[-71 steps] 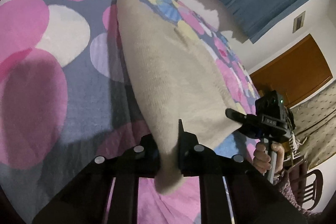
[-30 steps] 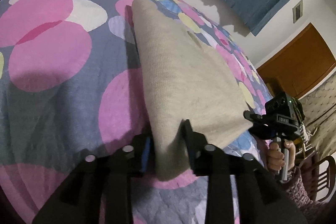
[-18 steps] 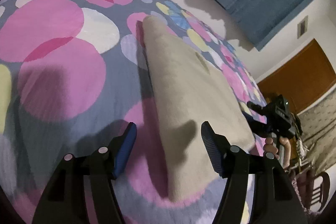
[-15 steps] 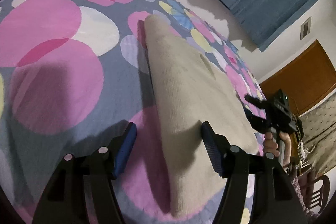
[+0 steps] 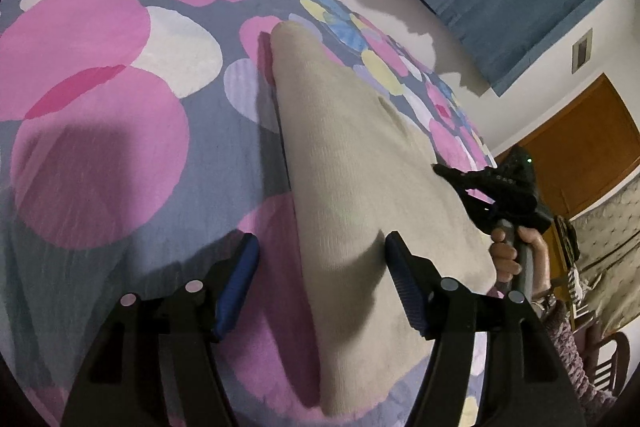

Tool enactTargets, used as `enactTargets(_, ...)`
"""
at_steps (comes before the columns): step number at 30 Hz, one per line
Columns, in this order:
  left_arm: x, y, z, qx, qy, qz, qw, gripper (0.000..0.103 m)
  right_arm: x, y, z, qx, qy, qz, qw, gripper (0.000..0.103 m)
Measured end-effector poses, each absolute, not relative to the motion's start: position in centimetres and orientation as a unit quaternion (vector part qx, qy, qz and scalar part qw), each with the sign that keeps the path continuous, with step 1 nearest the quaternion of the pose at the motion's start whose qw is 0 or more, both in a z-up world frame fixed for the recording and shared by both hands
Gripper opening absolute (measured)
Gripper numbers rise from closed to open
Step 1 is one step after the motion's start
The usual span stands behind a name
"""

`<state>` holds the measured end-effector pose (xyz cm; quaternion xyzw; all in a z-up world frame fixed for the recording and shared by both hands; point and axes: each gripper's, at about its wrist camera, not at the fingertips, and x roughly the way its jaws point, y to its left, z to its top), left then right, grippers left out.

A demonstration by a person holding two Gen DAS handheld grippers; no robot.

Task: Fold small clothes

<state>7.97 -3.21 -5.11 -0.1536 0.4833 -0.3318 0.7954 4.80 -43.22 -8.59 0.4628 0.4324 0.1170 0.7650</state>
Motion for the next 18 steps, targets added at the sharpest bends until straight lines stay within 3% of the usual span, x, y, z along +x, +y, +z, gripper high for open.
enactTargets(2, 7.2, -2.9, -5.0, -0.149, 0.482, -0.33, 0.798, 0.065, 3.0, -42.9, -8.1, 0.468, 0.427, 0.128, 0.763, 0.043)
enactTargets(4, 6.8, -2.7, -5.0, -0.151, 0.482, -0.329, 0.798, 0.065, 0.6, -42.1, -7.4, 0.469, 0.419, 0.144, 0.764, 0.058)
enactTargets(6, 6.1, -2.4, -4.9, -0.15, 0.483, -0.328, 0.798, 0.065, -1.1, -41.1, -7.0, 0.457, 0.424, 0.154, 0.766, 0.063)
enactTargets(9, 5.5, -2.3, -4.9, -0.146, 0.484, -0.327, 0.799, 0.065, -3.0, -39.8, -6.6, 0.43, 0.435, 0.151, 0.776, 0.063)
enactTargets(14, 4.7, -2.6, -4.9, -0.124, 0.477, -0.319, 0.809, 0.065, -4.1, -39.7, -7.6, 0.421, 0.447, 0.132, 0.778, 0.021)
enactTargets(18, 4.2, -3.0, -5.1, -0.094, 0.468, -0.313, 0.821, 0.064, -4.9, -40.8, -8.7, 0.449, 0.436, 0.132, 0.769, 0.008)
